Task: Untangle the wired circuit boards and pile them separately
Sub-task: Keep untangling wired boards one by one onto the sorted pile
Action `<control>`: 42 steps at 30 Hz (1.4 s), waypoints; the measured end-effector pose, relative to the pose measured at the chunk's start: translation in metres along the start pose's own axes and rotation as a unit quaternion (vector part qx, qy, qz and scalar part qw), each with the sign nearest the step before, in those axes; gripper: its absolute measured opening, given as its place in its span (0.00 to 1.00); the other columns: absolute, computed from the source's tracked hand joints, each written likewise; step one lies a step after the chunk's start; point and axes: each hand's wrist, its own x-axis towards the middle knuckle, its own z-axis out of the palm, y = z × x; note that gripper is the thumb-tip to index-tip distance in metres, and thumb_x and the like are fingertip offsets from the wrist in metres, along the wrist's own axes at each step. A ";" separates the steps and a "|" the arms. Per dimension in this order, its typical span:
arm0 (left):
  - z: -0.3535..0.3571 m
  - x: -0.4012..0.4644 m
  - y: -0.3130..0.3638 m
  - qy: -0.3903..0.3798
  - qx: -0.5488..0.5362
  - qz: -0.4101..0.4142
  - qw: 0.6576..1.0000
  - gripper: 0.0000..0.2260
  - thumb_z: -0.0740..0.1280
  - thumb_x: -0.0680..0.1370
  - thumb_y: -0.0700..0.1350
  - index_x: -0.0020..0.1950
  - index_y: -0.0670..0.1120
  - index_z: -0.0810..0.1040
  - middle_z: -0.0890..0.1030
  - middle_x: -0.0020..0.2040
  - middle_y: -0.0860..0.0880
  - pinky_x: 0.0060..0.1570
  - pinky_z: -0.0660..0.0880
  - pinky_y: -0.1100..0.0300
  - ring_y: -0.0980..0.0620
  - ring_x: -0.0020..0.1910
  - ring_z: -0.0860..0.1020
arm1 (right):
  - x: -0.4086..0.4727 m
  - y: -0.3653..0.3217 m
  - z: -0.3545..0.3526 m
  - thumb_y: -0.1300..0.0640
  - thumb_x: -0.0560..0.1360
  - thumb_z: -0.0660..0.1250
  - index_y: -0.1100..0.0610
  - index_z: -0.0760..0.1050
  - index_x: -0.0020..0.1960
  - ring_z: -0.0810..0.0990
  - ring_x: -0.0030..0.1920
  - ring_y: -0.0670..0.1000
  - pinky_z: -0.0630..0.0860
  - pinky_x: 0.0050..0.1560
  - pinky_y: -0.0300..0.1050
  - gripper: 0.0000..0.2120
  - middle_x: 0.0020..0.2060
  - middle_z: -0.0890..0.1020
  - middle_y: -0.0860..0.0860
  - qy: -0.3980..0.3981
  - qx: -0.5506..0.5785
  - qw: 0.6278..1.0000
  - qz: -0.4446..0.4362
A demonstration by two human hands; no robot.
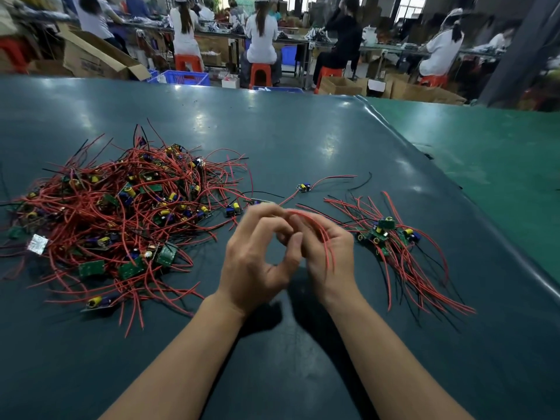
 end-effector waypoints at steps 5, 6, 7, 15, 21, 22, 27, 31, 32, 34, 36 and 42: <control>-0.009 0.002 -0.008 0.057 0.078 -0.046 0.994 0.15 0.64 0.78 0.42 0.32 0.40 0.72 0.73 0.31 0.47 0.35 0.70 0.55 0.49 0.32 0.70 | 0.011 -0.005 -0.019 0.70 0.76 0.65 0.56 0.79 0.56 0.86 0.42 0.54 0.81 0.43 0.43 0.14 0.45 0.85 0.56 0.030 0.106 0.992 0.059; -0.009 0.002 -0.008 0.051 0.079 -0.048 0.994 0.16 0.64 0.79 0.43 0.31 0.40 0.72 0.72 0.30 0.48 0.35 0.69 0.55 0.49 0.31 0.70 | 0.010 -0.002 -0.019 0.71 0.76 0.65 0.55 0.78 0.58 0.85 0.43 0.54 0.81 0.44 0.43 0.16 0.47 0.85 0.55 0.001 0.086 0.994 0.066; -0.008 0.002 -0.007 0.038 0.072 -0.045 0.996 0.17 0.64 0.79 0.43 0.30 0.41 0.71 0.72 0.29 0.48 0.35 0.69 0.56 0.48 0.30 0.70 | 0.008 0.001 -0.017 0.72 0.76 0.64 0.55 0.78 0.59 0.85 0.43 0.53 0.81 0.44 0.43 0.18 0.46 0.85 0.54 -0.029 0.071 0.994 0.074; -0.003 -0.004 -0.011 -0.078 -0.058 -0.193 0.976 0.29 0.55 0.80 0.58 0.27 0.43 0.79 0.76 0.23 0.53 0.29 0.71 0.63 0.58 0.23 0.75 | 0.010 -0.007 -0.023 0.57 0.72 0.68 0.55 0.85 0.43 0.72 0.24 0.45 0.68 0.22 0.35 0.07 0.31 0.81 0.51 -0.004 0.092 0.990 0.109; -0.005 0.008 -0.013 0.006 -0.175 -0.401 0.899 0.27 0.56 0.81 0.62 0.36 0.43 0.77 0.81 0.30 0.44 0.21 0.67 0.63 0.51 0.18 0.72 | 0.012 -0.015 -0.031 0.58 0.68 0.68 0.55 0.85 0.37 0.70 0.25 0.45 0.64 0.24 0.35 0.06 0.27 0.78 0.50 -0.011 0.130 0.979 0.156; -0.005 0.010 -0.011 0.030 -0.216 -0.403 0.889 0.21 0.60 0.81 0.57 0.37 0.42 0.75 0.82 0.31 0.45 0.19 0.64 0.64 0.52 0.17 0.70 | 0.013 -0.015 -0.031 0.58 0.68 0.68 0.56 0.85 0.37 0.71 0.25 0.45 0.64 0.23 0.35 0.06 0.28 0.78 0.50 -0.008 0.125 0.979 0.159; -0.007 0.013 -0.002 0.083 -0.296 -0.371 0.877 0.04 0.64 0.80 0.36 0.50 0.44 0.76 0.83 0.36 0.47 0.20 0.64 0.65 0.54 0.20 0.71 | 0.016 -0.020 -0.030 0.62 0.68 0.69 0.59 0.78 0.56 0.82 0.35 0.47 0.75 0.28 0.33 0.16 0.43 0.84 0.55 0.028 0.274 0.945 0.178; -0.007 0.016 0.001 0.098 -0.374 -0.373 0.844 0.07 0.63 0.79 0.33 0.53 0.42 0.76 0.83 0.41 0.43 0.21 0.66 0.64 0.52 0.24 0.73 | 0.011 -0.017 -0.023 0.61 0.71 0.67 0.67 0.78 0.53 0.85 0.48 0.54 0.81 0.41 0.37 0.13 0.50 0.84 0.59 -0.014 0.332 0.917 0.222; -0.006 0.017 0.001 0.106 -0.396 -0.380 0.829 0.08 0.63 0.78 0.33 0.53 0.43 0.77 0.83 0.41 0.43 0.22 0.66 0.64 0.52 0.24 0.73 | 0.009 -0.015 -0.019 0.60 0.70 0.68 0.68 0.76 0.55 0.86 0.47 0.54 0.81 0.40 0.38 0.16 0.49 0.84 0.59 -0.011 0.306 0.922 0.236; -0.006 0.017 -0.001 0.127 -0.427 -0.393 0.805 0.08 0.62 0.79 0.32 0.53 0.43 0.77 0.82 0.41 0.44 0.23 0.67 0.64 0.53 0.25 0.72 | 0.009 -0.011 -0.014 0.60 0.68 0.71 0.60 0.67 0.64 0.86 0.45 0.56 0.82 0.39 0.40 0.27 0.51 0.83 0.61 0.016 0.266 0.934 0.237; -0.007 0.018 -0.005 0.152 -0.441 -0.398 0.790 0.09 0.61 0.79 0.32 0.53 0.43 0.76 0.82 0.41 0.45 0.24 0.68 0.63 0.53 0.26 0.73 | 0.013 -0.008 -0.015 0.63 0.70 0.72 0.51 0.58 0.73 0.85 0.43 0.56 0.82 0.36 0.42 0.37 0.55 0.80 0.60 0.060 0.202 0.958 0.192; -0.005 0.013 -0.007 0.111 -0.403 -0.373 0.828 0.10 0.66 0.76 0.31 0.52 0.44 0.79 0.83 0.43 0.48 0.33 0.73 0.62 0.53 0.31 0.75 | 0.006 -0.003 -0.013 0.46 0.71 0.70 0.58 0.80 0.49 0.73 0.23 0.47 0.67 0.19 0.36 0.16 0.33 0.77 0.52 0.011 0.017 0.992 0.128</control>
